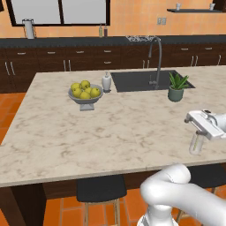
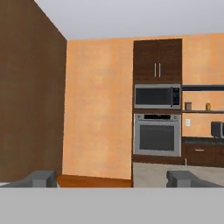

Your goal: Take a straw from the drawer in front and place it inside the glass cup on the dining counter.

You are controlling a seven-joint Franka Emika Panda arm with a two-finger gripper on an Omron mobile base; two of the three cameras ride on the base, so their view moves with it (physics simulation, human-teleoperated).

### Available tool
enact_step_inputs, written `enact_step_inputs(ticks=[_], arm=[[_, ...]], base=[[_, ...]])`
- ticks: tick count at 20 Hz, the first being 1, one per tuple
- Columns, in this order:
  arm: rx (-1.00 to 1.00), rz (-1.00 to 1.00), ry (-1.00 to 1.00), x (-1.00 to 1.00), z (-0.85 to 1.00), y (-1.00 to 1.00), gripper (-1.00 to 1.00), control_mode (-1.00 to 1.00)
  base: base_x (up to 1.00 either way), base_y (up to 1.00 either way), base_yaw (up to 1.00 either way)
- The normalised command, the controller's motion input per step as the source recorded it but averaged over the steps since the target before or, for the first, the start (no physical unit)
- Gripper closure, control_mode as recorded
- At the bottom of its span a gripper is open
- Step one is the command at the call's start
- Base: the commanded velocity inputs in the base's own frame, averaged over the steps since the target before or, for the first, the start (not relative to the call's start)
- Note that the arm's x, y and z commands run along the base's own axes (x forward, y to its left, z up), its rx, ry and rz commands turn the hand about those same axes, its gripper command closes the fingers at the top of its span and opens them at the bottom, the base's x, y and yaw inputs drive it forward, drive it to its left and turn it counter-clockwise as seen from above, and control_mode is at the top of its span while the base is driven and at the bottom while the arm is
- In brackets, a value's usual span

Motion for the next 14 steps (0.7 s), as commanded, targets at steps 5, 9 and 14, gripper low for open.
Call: enact_step_inputs(ticks=[5,9,14], arm=[[0.0,0.0,0.11,0.0,-0.14,0.28,-1.0,-1.0],[0.0,0.0,0.07,0.0,-0.09,0.31,-1.0,-1.0],[0.0,0.0,0.07,0.0,-0.08,0.33,-1.0,-1.0]], base=[[0.0,0.0,0.0],[0.0,0.0,0.0],[0.0,0.0,0.0]])
